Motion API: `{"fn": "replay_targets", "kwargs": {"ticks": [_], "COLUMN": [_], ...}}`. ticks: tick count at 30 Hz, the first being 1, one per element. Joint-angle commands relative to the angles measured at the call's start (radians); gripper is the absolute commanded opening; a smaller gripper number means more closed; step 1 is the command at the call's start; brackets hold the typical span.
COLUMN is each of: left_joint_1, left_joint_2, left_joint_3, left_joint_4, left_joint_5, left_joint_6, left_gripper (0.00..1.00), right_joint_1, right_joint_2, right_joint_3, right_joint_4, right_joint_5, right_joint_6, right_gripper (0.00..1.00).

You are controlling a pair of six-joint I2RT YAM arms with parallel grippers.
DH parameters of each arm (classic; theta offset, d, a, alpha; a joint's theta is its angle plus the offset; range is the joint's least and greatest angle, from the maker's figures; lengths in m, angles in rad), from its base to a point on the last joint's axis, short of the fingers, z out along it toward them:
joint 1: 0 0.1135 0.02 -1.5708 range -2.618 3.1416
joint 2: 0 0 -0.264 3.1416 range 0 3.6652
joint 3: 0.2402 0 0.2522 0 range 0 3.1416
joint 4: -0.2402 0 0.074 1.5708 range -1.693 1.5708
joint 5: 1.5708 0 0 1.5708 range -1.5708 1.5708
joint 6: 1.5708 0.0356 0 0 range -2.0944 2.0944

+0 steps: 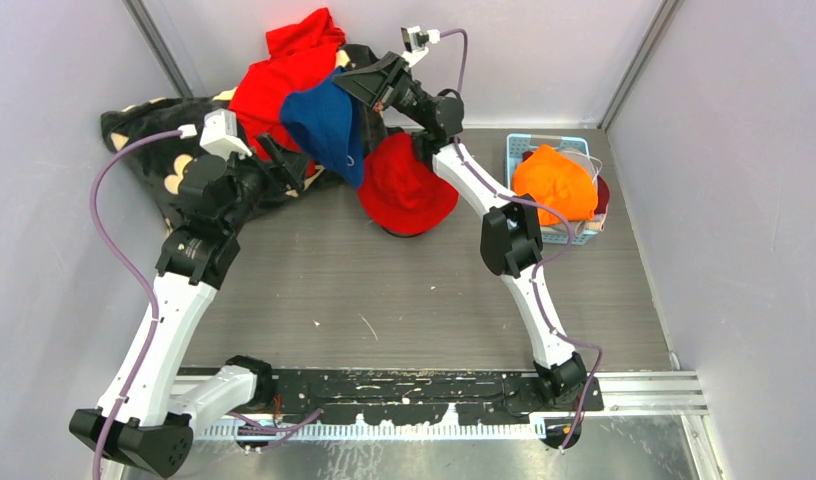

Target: Stack the hats

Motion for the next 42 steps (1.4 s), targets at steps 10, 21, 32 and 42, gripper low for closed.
{"fn": "replay_targets", "kwargs": {"ticks": [10,21,32,42], "left_joint_1": [0.008,0.008,0.008,0.008], "left_joint_2": [-0.008,0.019,0.056,0.072], "left_joint_3": [-0.002,-0.008,-0.006,-0.020], "left_joint_4": [0.024,0.040,0.059,0.083], "left_joint_5": [-0.020,0.001,0.021,0.049], "left_joint_6": [0.028,0.010,-0.002,-0.018], "left_gripper": [0.74,0.73,0.73,0.73], "right_joint_1": [-0.028,-0.124,-0.229,-0.334], "right_joint_2": [-0.020,-0.157,-0.296,-0.498], "right_joint_3": [-0.049,-0.285,-0.514,-0.867], "right_joint_4": [0.088,0.235,0.315,0.274], "right_joint_5": [0.000,-0.006,-0.043,-0.097], "right_joint_6": [0.031,0.090,0.151,0.122], "right_gripper": [0.01,0.01,0.01,0.01]}}
